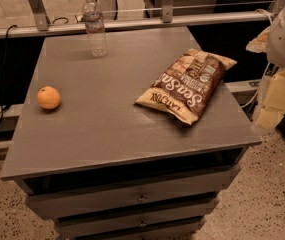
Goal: Pick brown chip bag
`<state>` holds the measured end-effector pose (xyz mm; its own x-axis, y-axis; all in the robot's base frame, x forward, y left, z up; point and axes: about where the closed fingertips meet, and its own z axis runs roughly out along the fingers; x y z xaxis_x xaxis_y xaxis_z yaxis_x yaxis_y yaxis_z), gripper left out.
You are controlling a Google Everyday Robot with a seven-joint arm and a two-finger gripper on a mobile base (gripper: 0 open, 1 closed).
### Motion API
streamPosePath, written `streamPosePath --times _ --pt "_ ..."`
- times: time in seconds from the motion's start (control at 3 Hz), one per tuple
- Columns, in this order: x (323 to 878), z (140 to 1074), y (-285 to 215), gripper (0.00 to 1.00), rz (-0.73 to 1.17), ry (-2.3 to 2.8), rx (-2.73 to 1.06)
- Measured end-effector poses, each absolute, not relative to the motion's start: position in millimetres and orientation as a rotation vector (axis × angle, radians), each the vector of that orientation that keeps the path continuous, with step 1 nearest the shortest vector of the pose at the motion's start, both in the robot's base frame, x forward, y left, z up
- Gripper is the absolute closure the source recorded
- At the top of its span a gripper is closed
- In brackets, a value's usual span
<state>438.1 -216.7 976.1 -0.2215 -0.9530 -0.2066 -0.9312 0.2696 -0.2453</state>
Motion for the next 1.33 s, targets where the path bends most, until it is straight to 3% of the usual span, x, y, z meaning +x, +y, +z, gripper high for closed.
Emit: streamPosePath --times 0.67,1.33 --pt "465 968 -218 0.00 -0.105 2.187 -1.717" --pt "562 920 -217 0.00 -0.006 2.083 -1.612"
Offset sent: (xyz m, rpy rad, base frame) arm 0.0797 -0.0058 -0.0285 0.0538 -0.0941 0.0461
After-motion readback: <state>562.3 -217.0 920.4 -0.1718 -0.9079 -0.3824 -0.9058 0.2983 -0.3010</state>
